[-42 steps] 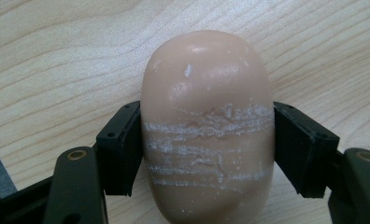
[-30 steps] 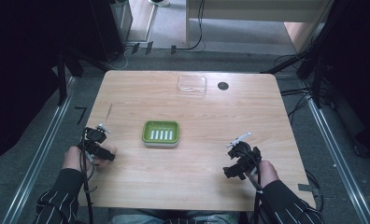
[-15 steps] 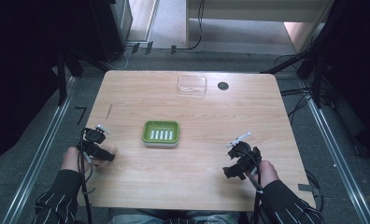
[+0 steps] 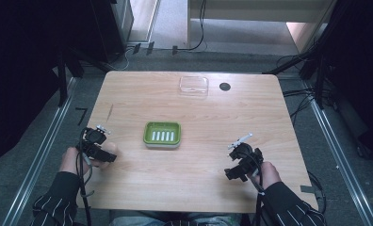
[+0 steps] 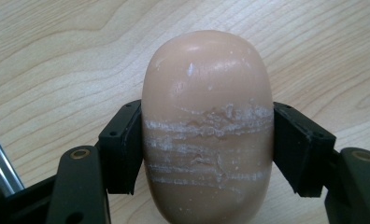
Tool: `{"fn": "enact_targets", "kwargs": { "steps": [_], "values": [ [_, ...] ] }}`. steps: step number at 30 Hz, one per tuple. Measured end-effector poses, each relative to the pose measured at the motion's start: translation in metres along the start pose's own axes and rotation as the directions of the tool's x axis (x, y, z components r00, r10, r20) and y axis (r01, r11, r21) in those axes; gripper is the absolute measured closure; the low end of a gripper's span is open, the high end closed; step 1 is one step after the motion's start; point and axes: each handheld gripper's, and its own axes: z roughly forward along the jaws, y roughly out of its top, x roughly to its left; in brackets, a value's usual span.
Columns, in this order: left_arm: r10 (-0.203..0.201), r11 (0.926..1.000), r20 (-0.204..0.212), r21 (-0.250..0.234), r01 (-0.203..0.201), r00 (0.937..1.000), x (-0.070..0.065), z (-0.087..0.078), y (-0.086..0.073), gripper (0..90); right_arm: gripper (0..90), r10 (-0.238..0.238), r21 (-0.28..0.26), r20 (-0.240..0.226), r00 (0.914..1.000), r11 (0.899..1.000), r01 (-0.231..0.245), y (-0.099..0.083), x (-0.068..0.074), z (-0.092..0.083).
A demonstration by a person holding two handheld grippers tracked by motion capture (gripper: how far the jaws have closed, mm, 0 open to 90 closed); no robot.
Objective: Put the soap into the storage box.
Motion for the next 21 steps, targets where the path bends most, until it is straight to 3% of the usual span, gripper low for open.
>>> {"fn": "enact_targets", "kwargs": {
  "steps": [15, 18, 21],
  "values": [
    [0.050, 0.9980, -0.005, -0.038, -0.050, 0.9987, -0.008, -0.009, 0.011, 33.3, 14.3, 0.007, 0.002, 0.003, 1.0000, 1.000, -0.007, 0.001, 0.001, 0.002],
    [0.063, 0.9969, 0.024, -0.049, -0.061, 0.9978, -0.010, -0.009, 0.016, 33.3, 14.2, 0.007, 0.001, 0.005, 1.0000, 1.000, -0.007, 0.001, 0.001, 0.002],
    [0.081, 0.9955, 0.019, -0.051, -0.080, 0.9965, -0.013, -0.009, 0.021, 33.3, 14.2, 0.005, 0.002, 0.006, 1.0000, 1.000, -0.005, 0.001, 0.001, 0.002]
  ]
}}
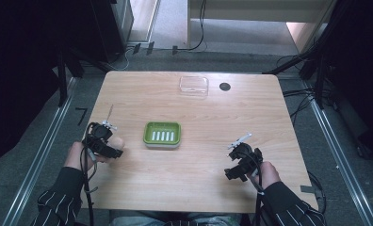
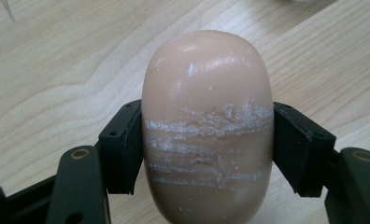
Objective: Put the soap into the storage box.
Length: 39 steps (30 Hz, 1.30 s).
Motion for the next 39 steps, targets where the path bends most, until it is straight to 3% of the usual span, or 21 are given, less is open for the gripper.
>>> {"fn": "enact_targets", "kwargs": {
  "steps": [9, 24, 39],
  "values": [
    [0.042, 0.9991, 0.004, -0.009, -0.042, 0.9991, -0.005, -0.001, 0.012, 33.2, 14.3, -0.001, 0.002, 0.002, 1.0000, 1.000, 0.001, 0.000, -0.001, 0.000],
    [0.075, 0.9968, -0.002, -0.028, -0.075, 0.9972, -0.007, -0.001, 0.026, 33.3, 14.3, -0.011, 0.009, 0.005, 0.9999, 1.000, 0.011, 0.001, 0.000, 0.001],
    [0.130, 0.9903, 0.001, -0.050, -0.130, 0.9915, -0.010, -0.001, 0.041, 33.3, 14.3, -0.008, 0.012, 0.010, 0.9999, 1.000, 0.008, 0.001, -0.001, 0.003]
  ]
}}
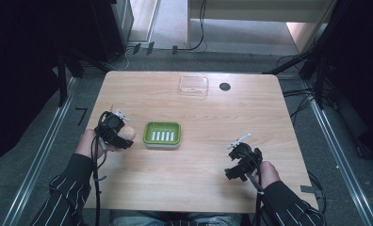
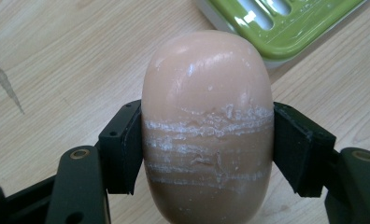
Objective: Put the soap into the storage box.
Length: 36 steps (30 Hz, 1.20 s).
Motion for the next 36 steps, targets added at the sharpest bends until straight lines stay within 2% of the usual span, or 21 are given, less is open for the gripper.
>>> {"fn": "enact_targets", "kwargs": {
  "steps": [16, 23, 28, 36],
  "values": [
    [0.047, 0.9987, 0.002, -0.019, -0.047, 0.9989, -0.004, 0.001, 0.015, 33.3, 14.3, 0.004, 0.007, 0.006, 1.0000, 1.000, -0.004, -0.002, -0.001, 0.000],
    [0.062, 0.9970, 0.006, -0.046, -0.062, 0.9980, -0.005, -0.001, 0.020, 33.3, 14.3, 0.005, 0.007, 0.007, 1.0000, 1.000, -0.005, -0.003, -0.001, 0.001],
    [0.097, 0.9936, 0.002, -0.057, -0.097, 0.9952, -0.009, -0.002, 0.029, 33.3, 14.2, 0.007, 0.009, 0.011, 0.9999, 1.000, -0.007, -0.004, -0.001, 0.001],
    [0.120, 0.9907, 0.005, -0.065, -0.120, 0.9927, -0.010, 0.000, 0.034, 33.2, 14.3, 0.006, 0.010, 0.011, 0.9999, 1.000, -0.006, -0.004, -0.001, 0.002]
  ]
}}
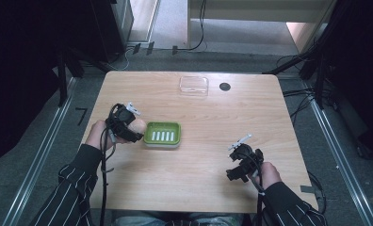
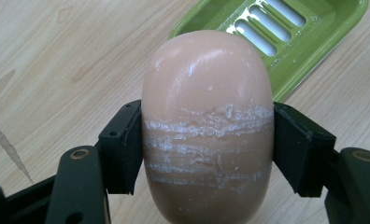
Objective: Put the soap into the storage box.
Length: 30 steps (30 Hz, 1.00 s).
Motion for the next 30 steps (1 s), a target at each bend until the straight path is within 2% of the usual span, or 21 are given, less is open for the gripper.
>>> {"fn": "enact_targets", "kwargs": {
  "steps": [2, 15, 23, 30],
  "values": [
    [0.018, 0.9998, 0.003, 0.003, -0.018, 0.9998, -0.001, 0.001, 0.002, 33.3, 14.3, -0.004, 0.001, 0.001, 1.0000, 1.000, 0.004, 0.000, 0.000, 0.000],
    [0.047, 0.9989, 0.003, -0.010, -0.047, 0.9989, -0.003, 0.002, 0.011, 33.2, 14.3, -0.007, 0.005, 0.004, 1.0000, 1.000, 0.007, -0.002, -0.001, 0.000],
    [0.095, 0.9952, 0.017, -0.025, -0.095, 0.9953, -0.007, 0.006, 0.021, 33.3, 14.3, -0.006, 0.003, 0.003, 1.0000, 1.000, 0.006, -0.002, -0.001, 0.000],
    [0.116, 0.9930, 0.022, -0.025, -0.116, 0.9930, -0.010, 0.010, 0.027, 33.2, 14.3, 0.003, 0.006, 0.002, 1.0000, 1.000, -0.003, -0.003, -0.001, 0.000]
  ]
}}
